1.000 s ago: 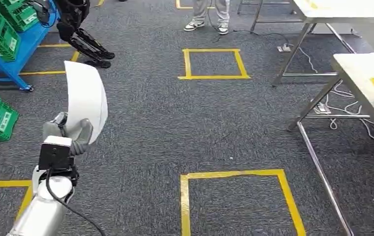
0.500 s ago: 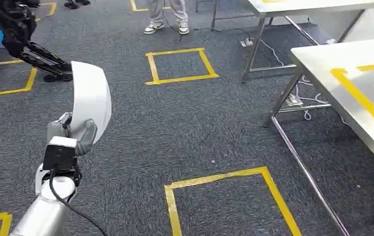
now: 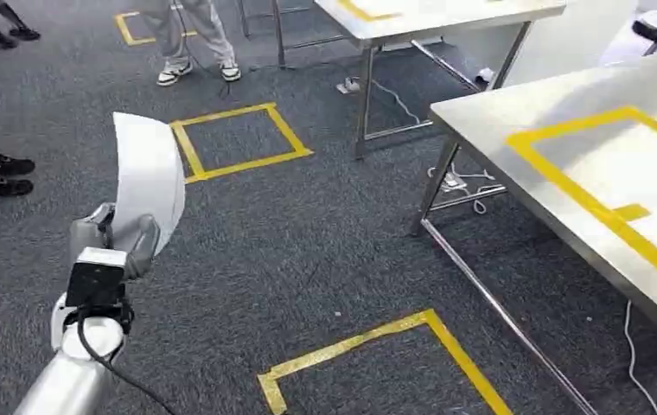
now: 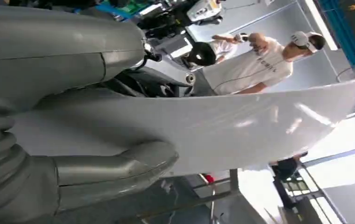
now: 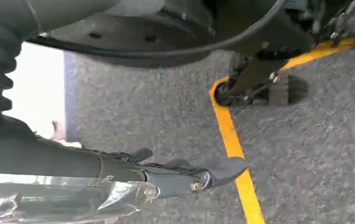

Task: Take the parts from the cabinet and place them on the table.

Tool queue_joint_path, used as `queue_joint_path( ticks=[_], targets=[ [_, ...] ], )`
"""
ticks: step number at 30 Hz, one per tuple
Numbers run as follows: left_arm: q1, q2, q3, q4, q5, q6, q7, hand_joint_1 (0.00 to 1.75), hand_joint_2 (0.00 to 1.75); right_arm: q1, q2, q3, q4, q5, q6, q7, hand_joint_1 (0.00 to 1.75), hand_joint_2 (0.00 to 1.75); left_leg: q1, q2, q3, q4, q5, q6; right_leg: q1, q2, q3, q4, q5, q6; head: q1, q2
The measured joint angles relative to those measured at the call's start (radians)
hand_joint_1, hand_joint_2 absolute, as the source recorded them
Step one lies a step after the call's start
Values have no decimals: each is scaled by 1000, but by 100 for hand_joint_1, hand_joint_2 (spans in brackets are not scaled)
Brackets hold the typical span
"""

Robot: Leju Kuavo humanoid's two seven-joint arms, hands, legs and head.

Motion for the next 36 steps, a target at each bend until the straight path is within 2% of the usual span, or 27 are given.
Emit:
queue_joint_path(
  ticks=[1, 2, 3, 4, 6, 7, 8, 9, 10, 11, 12, 13, 15, 17, 19, 21, 23, 24, 25, 26, 27, 30, 31, 32, 33, 34, 36],
  targets=[
    [3, 0, 2, -1, -2, 3, 0, 175, 175, -1, 0, 0, 0, 0, 0, -1, 0, 175, -2, 6, 21, 2, -13, 8, 2, -59, -40, 88, 32, 7, 10, -1],
    [7, 1, 2, -1, -6, 4, 0, 175, 175, -3, 0, 0, 0, 0, 0, -1, 0, 175, -5, 19, 37, 3, -18, 13, 2, -90, -93, 174, 45, 11, 11, 0],
    [7, 2, 2, -1, -12, 6, 0, 175, 175, -4, 0, 0, 0, 0, 1, -1, 0, 175, -8, 31, 60, 3, -37, 18, 2, -108, -162, 254, 11, 15, 5, -1],
    [7, 2, 2, -1, -17, 6, 0, 175, 175, -3, 2, 0, 0, -1, 2, 0, 0, 175, -8, 39, 80, 3, -57, 19, 2, -113, -209, 284, -47, 17, 7, 0],
    [7, 2, 2, -1, -19, 7, 0, 175, 175, -3, 3, 0, 0, -3, 5, -2, 0, 175, -9, 51, 124, 3, -95, 19, 2, -113, -262, 268, -164, 17, 10, 0],
    [7, 2, 2, -1, -20, 7, 0, 175, 175, -4, 3, 0, 0, -3, 7, -3, 0, 175, -10, 59, 152, 3, -116, 19, 2, -113, -274, 237, -199, 14, 9, 0],
    [6, 1, 1, -1, -23, 6, 0, 175, 175, -6, 3, 0, 0, -2, 7, -2, 0, 175, -12, 68, 185, 3, -141, 21, 4, -117, -277, 185, -180, 9, 10, 0],
    [6, 0, 0, -1, -26, 6, 0, 175, 175, -6, 3, 0, 0, -2, 7, -2, 0, 175, -14, 76, 213, 3, -162, 21, 8, -125, -276, 129, -111, 1, 10, 0],
    [7, 0, -1, -1, -30, 6, 0, 175, 175, -4, 3, 0, 0, -2, 7, -2, 0, 175, -16, 87, 232, -3, -184, 21, 18, -162, -276, 53, 52, -18, 11, 0],
    [5, 1, -4, 1, -32, 5, 0, 175, 175, -3, 3, 0, 1, -2, 7, -2, 0, 175, -23, 92, 253, 10, -202, 18, 25, -189, -285, -1, 208, -26, 5, -2],
    [7, 2, -5, 1, -33, 4, 0, 175, 175, -6, 3, 0, 1, -2, 8, 0, 0, 175, -26, 94, 256, 4, -212, 11, 26, -182, -272, 3, 219, -17, 3, -1],
    [3, 1, -4, 0, -33, 4, 0, 175, 175, -10, 6, 0, 1, -3, 8, -2, 0, 175, -25, 104, 259, -1, -220, 7, 29, -164, -275, -1, 222, -18, -4, -2],
    [0, -1, -5, -1, -35, 4, 0, 175, 175, -16, 6, 0, 0, -2, 8, -2, 0, 175, -22, 107, 250, 30, -203, -6, 23, -137, -270, -9, 217, -24, 3, -1],
    [-1, 0, -5, -2, -36, 4, -1, 175, 175, -16, 6, 0, 0, -2, 8, -2, 0, 175, -18, 67, 199, 118, -193, -14, 13, -118, -256, -21, 213, -30, 0, -1],
    [0, 3, -5, -2, -36, 5, -1, 175, 175, -19, 6, -1, 0, -2, 6, -2, 0, 175, -14, 43, 95, 260, -269, -20, 8, -92, -250, -23, 205, -36, -1, -1],
    [2, 5, -5, -2, -36, 4, -1, 175, 175, -18, 8, 0, 0, -2, 8, -2, 0, 175, -10, 41, 25, 321, -329, -24, 4, -66, -245, -23, 198, -34, -1, -1],
    [2, 5, -5, -2, -36, 4, -1, 175, 175, -17, 8, 0, 0, -3, 10, -2, 0, 175, -7, 40, 22, 264, -257, -27, 0, -41, -237, -22, 192, -27, -1, -1],
    [1, 5, -5, -2, -36, 4, -1, 175, 175, -18, 8, 0, 0, -3, 10, -3, 0, 175, -3, 33, 47, 184, -187, -32, -4, -25, -232, -20, 190, -23, -1, -1],
    [1, 5, -5, -2, -36, 3, -1, 175, 175, -19, 8, 0, 0, -2, 10, -3, 0, 175, 3, 15, 78, 104, -129, -36, -7, -13, -229, -17, 187, -18, -1, -1],
    [0, 6, -5, -2, -36, 2, -1, 175, 175, -19, 8, 0, 0, -2, 10, -3, 0, 175, 16, -36, 100, 45, -102, -44, -8, -2, -231, -13, 183, -7, -2, -1],
    [-2, 6, -6, -2, -36, 1, -1, 175, 175, -21, 8, 0, 0, -1, 9, -3, 0, 175, 15, -54, 100, 22, -143, -28, -8, 7, -239, -1, 183, -3, -3, -1],
    [2, 4, -6, -2, -36, -3, -1, 175, 175, -11, 8, -1, 0, -1, 7, -5, 0, 175, 6, -32, 102, 33, -116, -1, -14, 31, -247, -14, 186, 19, -1, -1],
    [0, 1, -6, -2, -36, -3, -1, 175, 175, -11, 6, -1, 0, -1, 7, -5, 0, 175, 14, -13, 105, 28, -110, 8, -14, 26, -253, -9, 185, 23, -5, -1],
    [-2, -1, -7, -2, -36, -3, -1, 175, 175, -13, 7, -1, 0, -1, 4, -5, 0, 175, 12, -7, 107, 28, -110, 12, -4, -34, -259, 14, 166, 25, 4, -1],
    [-1, -1, -8, -2, -36, -3, -1, 175, 175, -16, 6, -1, 0, 0, 3, -4, 0, 175, 9, 5, 109, 28, -112, 19, -4, -77, -284, 73, 127, 29, 14, -1],
    [1, 0, -8, -2, -36, -3, -1, 175, 175, -18, 3, -1, 0, 0, 3, -5, 0, 175, 8, 18, 110, 28, -114, 22, -4, -96, -320, 154, 83, 32, 14, -1],
    [4, 3, -7, -2, -36, -5, -1, 175, 175, -21, 2, -2, 0, 0, 2, -6, 0, 175, 5, 46, 111, 28, -117, 23, -4, -104, -384, 302, 21, 36, 14, -1]
  ],
)
